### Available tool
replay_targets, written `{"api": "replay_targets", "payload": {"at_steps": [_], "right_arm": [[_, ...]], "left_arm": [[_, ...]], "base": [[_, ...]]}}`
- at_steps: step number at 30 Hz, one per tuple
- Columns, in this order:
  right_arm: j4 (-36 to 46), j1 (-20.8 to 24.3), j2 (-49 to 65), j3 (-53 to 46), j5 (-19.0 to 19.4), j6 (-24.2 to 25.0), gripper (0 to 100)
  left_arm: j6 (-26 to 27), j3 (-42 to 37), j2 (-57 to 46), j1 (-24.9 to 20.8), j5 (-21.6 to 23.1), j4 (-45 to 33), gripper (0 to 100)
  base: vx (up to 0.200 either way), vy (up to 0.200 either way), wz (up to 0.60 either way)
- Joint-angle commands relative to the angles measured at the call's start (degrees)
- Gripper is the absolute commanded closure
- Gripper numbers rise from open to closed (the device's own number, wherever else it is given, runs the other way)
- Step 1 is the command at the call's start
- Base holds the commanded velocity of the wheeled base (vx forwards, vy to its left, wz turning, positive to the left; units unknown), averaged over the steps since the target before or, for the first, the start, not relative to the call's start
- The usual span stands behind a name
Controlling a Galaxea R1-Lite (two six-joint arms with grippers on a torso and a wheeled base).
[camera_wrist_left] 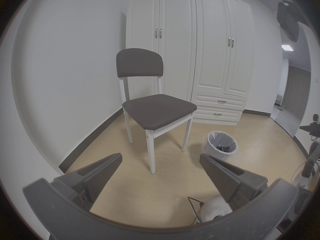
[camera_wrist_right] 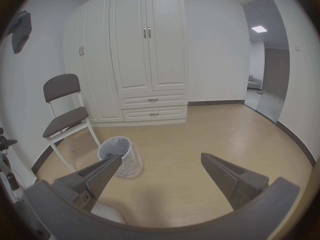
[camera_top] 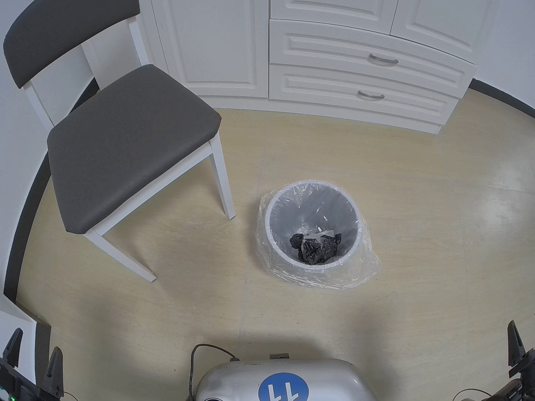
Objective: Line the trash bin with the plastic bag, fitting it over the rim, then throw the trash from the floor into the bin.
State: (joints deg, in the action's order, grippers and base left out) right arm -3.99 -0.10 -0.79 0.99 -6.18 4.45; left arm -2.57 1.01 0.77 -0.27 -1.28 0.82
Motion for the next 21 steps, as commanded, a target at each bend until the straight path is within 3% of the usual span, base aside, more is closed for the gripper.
{"api": "replay_targets", "payload": {"at_steps": [1, 8, 13, 21], "right_arm": [[-0.06, 0.01, 0.79, -0.99, -0.06, -2.43, 0], [-0.41, 0.01, 0.79, -0.99, 0.03, -2.69, 0], [-0.23, 0.01, 0.79, -0.99, 0.12, 0.65, 0], [0.73, 0.1, 0.79, -0.99, 6.62, 0.38, 0]], "left_arm": [[-0.06, -1.01, -0.77, 0.0, -0.04, -0.03, 0], [-0.06, -1.01, -0.77, 0.0, -0.04, -0.03, 0], [-0.06, -1.01, -0.77, 0.0, -0.04, -0.03, 0], [-0.06, -1.01, -0.77, 0.0, -0.04, -0.03, 0]], "base": [[0.0, 0.0, 0.0], [0.0, 0.0, 0.0], [0.0, 0.0, 0.0], [0.0, 0.0, 0.0]]}}
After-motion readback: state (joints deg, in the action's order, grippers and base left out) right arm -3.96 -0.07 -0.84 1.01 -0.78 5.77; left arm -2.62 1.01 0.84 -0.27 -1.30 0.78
